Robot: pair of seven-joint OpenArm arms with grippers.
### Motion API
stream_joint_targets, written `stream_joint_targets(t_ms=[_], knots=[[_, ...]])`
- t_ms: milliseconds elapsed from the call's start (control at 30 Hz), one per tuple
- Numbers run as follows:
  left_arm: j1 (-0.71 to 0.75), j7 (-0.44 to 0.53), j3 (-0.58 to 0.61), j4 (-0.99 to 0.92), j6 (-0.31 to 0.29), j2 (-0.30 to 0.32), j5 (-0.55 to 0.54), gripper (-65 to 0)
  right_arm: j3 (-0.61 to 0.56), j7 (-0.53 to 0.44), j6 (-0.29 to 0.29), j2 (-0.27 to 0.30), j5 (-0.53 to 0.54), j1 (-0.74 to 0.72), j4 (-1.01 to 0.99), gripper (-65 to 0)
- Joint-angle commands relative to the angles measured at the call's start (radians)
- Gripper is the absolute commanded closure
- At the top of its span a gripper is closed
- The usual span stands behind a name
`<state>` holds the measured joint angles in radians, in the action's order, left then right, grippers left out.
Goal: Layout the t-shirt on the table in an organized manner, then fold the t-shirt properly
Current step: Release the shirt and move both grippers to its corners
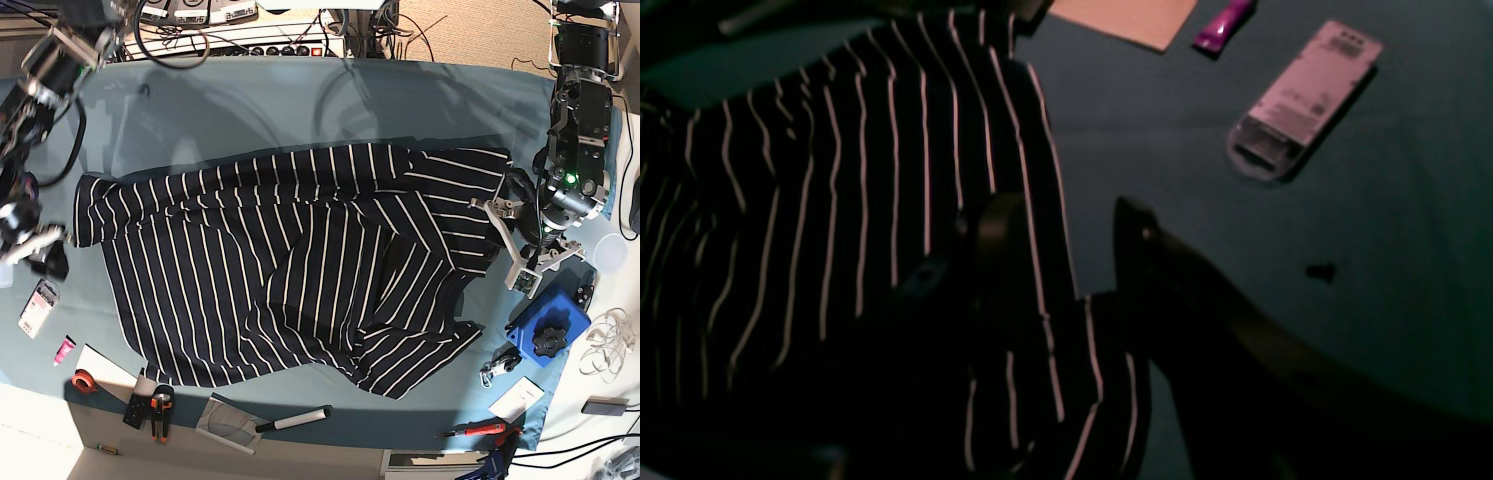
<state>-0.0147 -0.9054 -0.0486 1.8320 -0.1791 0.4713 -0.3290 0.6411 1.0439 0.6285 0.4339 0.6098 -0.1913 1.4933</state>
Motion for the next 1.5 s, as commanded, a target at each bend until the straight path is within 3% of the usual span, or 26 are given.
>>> stream_joint_targets(t_ms=[0,100,233,367,500,600,733,967,1333,1467], knots=[[-0.018,-0.005,-0.007,0.040,0.003,0.014,-0.004,-29.0,0.006,-0.019,0.003,0.027,0.032,-0.017,0.017,-22.1],[-0.014,-0.107,-0.021,0.117,0.003,0.014,-0.031,-29.0,0.023,-0.011,0.049,0.026,0.132,-0.016,0.018,-22.0],[0.084,-0.124,-0.122,0.225,-0.001,0.013,-0.063,-29.0,0.105,0.071,0.070,0.026,0.263,-0.016,0.033,-22.0],[0.229,-0.127,-0.285,0.320,-0.006,0.007,-0.113,-29.0,0.264,0.123,0.070,0.025,0.269,0.002,0.032,-22.0],[0.340,-0.124,-0.441,0.355,-0.084,0.008,-0.198,-28.3,0.374,0.137,0.070,0.025,0.250,0.084,0.030,-22.0],[0.393,-0.107,-0.541,0.354,-0.126,0.008,-0.247,-28.3,0.362,0.133,0.070,0.014,0.177,0.179,0.026,-22.0],[0.437,-0.108,-0.638,0.354,-0.163,0.008,-0.319,-28.3,0.302,0.126,0.070,-0.025,0.176,0.264,-0.023,-22.0],[0.475,-0.105,-0.652,0.350,-0.163,0.007,-0.322,-28.3,0.241,0.004,0.070,-0.074,0.175,0.256,-0.201,-22.0],[0.475,-0.090,-0.652,0.343,-0.163,0.007,-0.323,-28.3,0.241,0.031,0.070,-0.077,0.189,0.091,-0.451,-22.0],[0.475,-0.093,-0.646,0.342,-0.163,-0.029,-0.356,-28.3,0.241,0.074,0.070,-0.076,0.262,0.089,-0.455,-22.0]])
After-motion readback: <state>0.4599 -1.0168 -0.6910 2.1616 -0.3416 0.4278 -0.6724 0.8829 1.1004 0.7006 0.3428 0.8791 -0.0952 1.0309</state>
